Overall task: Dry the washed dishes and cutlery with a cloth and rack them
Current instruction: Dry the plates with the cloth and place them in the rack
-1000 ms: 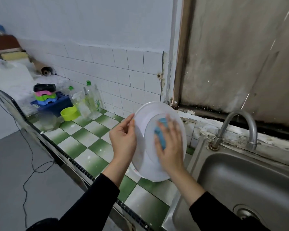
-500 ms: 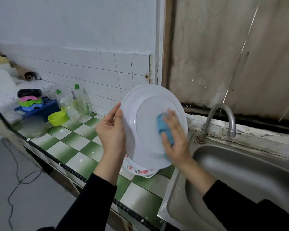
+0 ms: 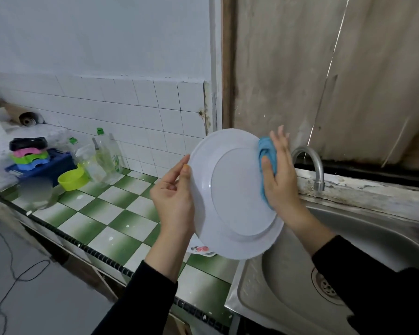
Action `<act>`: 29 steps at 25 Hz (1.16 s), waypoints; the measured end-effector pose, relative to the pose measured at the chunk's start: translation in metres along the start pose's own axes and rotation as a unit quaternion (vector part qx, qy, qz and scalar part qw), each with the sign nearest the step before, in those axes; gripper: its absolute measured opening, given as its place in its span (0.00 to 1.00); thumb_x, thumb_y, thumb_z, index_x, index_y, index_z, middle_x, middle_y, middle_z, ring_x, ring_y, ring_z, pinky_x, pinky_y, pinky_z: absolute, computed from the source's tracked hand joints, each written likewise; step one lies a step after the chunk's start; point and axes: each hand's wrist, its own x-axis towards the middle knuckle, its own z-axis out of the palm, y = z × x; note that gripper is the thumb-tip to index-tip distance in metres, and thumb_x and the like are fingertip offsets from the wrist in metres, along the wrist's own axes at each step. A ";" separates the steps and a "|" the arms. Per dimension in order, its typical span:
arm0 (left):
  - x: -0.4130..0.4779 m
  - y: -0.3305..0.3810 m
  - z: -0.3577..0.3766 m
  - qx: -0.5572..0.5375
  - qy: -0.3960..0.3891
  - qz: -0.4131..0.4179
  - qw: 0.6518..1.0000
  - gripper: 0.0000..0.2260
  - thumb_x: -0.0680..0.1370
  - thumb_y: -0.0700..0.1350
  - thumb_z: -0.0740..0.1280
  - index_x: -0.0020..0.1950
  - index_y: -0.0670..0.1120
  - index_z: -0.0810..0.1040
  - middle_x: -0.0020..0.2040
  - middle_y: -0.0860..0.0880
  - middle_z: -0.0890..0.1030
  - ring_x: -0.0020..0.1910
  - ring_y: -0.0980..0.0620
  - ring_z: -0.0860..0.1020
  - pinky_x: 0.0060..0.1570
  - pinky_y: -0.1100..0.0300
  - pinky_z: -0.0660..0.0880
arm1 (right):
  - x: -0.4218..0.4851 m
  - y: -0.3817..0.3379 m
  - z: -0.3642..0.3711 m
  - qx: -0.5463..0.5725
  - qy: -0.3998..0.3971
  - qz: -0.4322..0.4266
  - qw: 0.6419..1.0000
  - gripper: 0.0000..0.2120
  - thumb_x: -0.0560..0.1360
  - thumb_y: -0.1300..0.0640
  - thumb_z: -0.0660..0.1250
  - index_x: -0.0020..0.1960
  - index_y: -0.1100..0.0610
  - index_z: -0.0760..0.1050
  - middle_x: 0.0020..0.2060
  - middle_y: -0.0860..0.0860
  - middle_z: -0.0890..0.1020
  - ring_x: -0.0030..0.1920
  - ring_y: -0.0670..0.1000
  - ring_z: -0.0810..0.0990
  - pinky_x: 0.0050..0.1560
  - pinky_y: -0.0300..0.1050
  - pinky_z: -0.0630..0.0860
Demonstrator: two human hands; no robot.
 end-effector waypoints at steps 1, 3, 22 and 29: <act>-0.007 0.000 0.004 0.012 -0.012 0.007 1.000 0.11 0.79 0.36 0.65 0.49 0.51 0.82 0.40 0.57 0.85 0.41 0.59 0.82 0.46 0.65 0.77 | 0.007 -0.011 0.003 0.011 0.023 0.031 0.999 0.24 0.82 0.54 0.55 0.77 0.58 0.57 0.78 0.51 0.54 0.78 0.49 0.48 0.77 0.41 0.49; -0.014 0.000 0.012 0.026 -0.014 0.019 0.999 0.11 0.79 0.36 0.65 0.50 0.51 0.82 0.38 0.59 0.84 0.38 0.61 0.81 0.42 0.68 0.76 | 0.000 -0.041 0.017 0.025 -0.004 -0.047 0.999 0.25 0.82 0.56 0.56 0.77 0.59 0.56 0.77 0.52 0.55 0.78 0.51 0.49 0.77 0.43 0.49; -0.019 0.003 0.025 -0.005 -0.016 0.009 1.000 0.14 0.77 0.31 0.65 0.45 0.48 0.83 0.39 0.57 0.85 0.42 0.61 0.82 0.44 0.69 0.75 | 0.028 -0.056 0.019 0.054 0.030 0.038 0.997 0.23 0.81 0.57 0.58 0.75 0.56 0.63 0.75 0.50 0.64 0.78 0.48 0.53 0.76 0.45 0.54; -0.008 0.005 0.028 -0.053 0.028 -0.013 0.998 0.11 0.78 0.32 0.64 0.46 0.45 0.82 0.37 0.54 0.85 0.38 0.59 0.82 0.40 0.67 0.77 | -0.052 -0.057 0.035 -0.012 -0.039 -0.262 0.964 0.22 0.79 0.60 0.60 0.73 0.59 0.64 0.73 0.56 0.67 0.76 0.60 0.59 0.75 0.57 0.57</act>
